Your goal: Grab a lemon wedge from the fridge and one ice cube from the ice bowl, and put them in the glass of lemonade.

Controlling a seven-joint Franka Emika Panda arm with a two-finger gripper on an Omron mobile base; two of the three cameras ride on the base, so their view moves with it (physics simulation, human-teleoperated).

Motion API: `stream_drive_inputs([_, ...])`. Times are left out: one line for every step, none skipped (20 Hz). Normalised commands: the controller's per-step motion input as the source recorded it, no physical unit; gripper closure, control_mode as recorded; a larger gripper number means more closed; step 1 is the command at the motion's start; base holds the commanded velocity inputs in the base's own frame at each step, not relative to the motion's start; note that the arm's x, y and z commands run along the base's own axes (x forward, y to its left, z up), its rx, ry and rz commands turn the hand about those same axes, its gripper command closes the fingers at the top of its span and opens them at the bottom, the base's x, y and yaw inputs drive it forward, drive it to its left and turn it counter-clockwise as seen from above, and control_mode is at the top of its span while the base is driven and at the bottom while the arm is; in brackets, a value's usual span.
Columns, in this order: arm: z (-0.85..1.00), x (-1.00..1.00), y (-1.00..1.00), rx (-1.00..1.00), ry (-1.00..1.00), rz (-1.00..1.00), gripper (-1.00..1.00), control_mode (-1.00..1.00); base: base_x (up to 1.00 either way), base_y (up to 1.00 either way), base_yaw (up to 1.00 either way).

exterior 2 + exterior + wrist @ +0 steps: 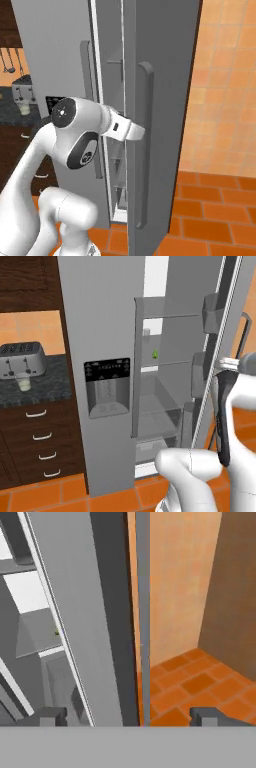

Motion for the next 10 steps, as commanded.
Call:
stream_drive_inputs([0.71,0.0,1.0,-0.12,0.0,-0.12,-1.0,-1.0,0.0,0.0,0.0])
stream_drive_inputs([0.61,0.0,1.0,-0.14,0.0,-0.13,-1.0,-1.0,0.0,0.0,0.0])
stream_drive_inputs([0.52,0.0,1.0,-0.15,0.0,-0.13,-1.0,-1.0,0.0,0.0,0.0])
stream_drive_inputs([0.44,0.0,1.0,-0.16,0.0,-0.13,-1.0,-1.0,0.0,0.0,0.0])
stream_drive_inputs([0.32,0.09,1.0,-0.18,0.0,-0.14,-1.0,-1.0,0.0,0.0,0.0])
stream_drive_inputs([0.12,0.46,1.0,-0.22,0.01,-0.18,-1.0,-1.0,0.0,0.0,0.0])
stream_drive_inputs([0.0,1.0,1.0,-0.27,0.11,-0.24,-1.0,-1.0,0.0,0.0,0.0])
stream_drive_inputs([-0.04,1.0,1.0,-0.29,0.14,-0.28,-1.0,-1.0,0.0,0.0,0.0])
stream_drive_inputs([-0.22,1.0,0.94,-0.28,0.12,-0.31,-1.0,-1.0,0.0,0.0,0.0])
stream_drive_inputs([-0.26,1.0,0.89,-0.27,0.1,-0.33,-1.0,-1.0,0.0,0.0,0.0])
